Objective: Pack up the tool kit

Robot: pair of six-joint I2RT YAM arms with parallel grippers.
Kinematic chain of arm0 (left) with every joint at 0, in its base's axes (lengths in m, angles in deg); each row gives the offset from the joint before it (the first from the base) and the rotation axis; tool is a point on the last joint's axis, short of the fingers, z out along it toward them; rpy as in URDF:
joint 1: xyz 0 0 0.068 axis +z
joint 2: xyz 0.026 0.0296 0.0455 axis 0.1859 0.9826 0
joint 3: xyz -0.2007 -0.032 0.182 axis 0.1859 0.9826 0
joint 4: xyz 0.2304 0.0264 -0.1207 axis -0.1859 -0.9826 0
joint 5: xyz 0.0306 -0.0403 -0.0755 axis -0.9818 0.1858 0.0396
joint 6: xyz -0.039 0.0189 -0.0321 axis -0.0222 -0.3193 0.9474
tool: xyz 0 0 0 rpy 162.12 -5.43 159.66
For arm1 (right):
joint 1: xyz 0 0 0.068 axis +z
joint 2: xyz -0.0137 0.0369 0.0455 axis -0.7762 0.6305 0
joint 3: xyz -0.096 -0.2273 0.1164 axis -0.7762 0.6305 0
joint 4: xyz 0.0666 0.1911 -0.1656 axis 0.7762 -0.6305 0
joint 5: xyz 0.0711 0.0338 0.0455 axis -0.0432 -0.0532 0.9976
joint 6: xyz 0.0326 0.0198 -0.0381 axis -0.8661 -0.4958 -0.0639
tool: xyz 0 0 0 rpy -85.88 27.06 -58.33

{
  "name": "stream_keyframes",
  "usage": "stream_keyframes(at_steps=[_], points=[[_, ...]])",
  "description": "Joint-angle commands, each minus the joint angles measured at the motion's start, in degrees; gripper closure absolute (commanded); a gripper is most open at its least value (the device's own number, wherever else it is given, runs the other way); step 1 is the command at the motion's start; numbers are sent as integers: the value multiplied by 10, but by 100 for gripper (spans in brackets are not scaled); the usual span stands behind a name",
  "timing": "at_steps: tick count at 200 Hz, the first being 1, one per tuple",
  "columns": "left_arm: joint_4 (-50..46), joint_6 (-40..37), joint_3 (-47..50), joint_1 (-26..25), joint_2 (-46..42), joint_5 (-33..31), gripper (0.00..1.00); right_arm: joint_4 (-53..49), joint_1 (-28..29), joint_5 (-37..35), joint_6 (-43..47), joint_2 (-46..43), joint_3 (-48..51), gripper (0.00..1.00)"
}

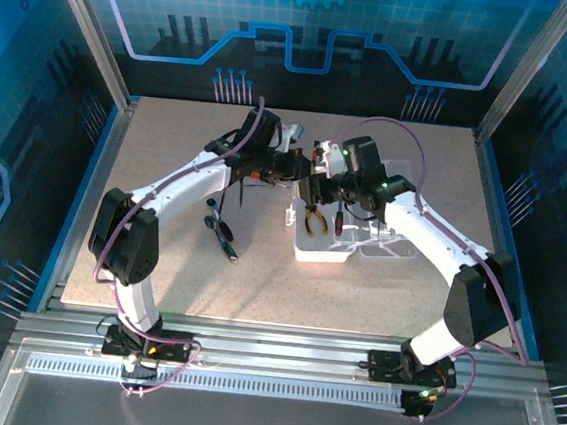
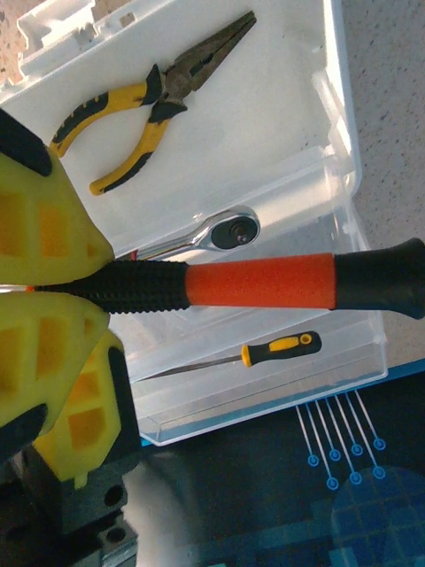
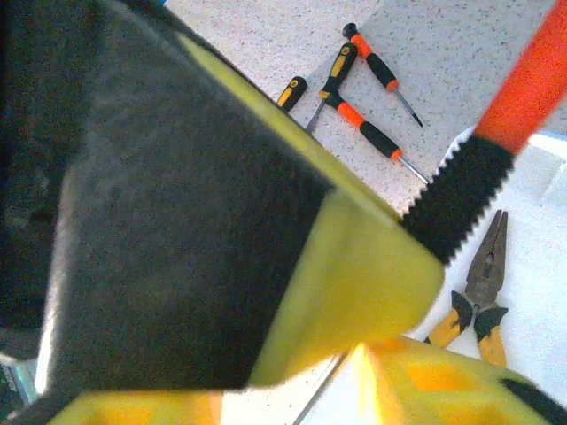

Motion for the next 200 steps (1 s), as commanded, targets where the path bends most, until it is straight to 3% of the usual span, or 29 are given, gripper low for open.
stream_keyframes(at_steps=[1,56,83,99,107,139,144,176,200], points=[[3,8,-11,-8,-18,21,100,22,7,0,-10,12,-13,65],[0,1,8,-11,-39,19,100,21,8,-7,-14,10,-10,100],[-6,-9,22,-10,-56,13,100,14,8,-12,-11,-8,-1,100],[-26,-27,22,-9,-63,-1,90,3,8,-20,-2,-21,4,100],[-37,-36,18,-7,-65,-7,80,-6,8,-24,5,-28,5,100],[-52,-62,14,13,-79,-9,17,-41,-1,-29,33,-53,9,100],[-55,-68,13,18,-83,-10,2,-46,-3,-30,36,-58,10,100],[-88,-90,6,56,-113,-25,1,-85,-27,-41,64,-91,19,100],[-146,-123,11,84,-133,-95,1,-124,-82,-42,91,-123,24,100]])
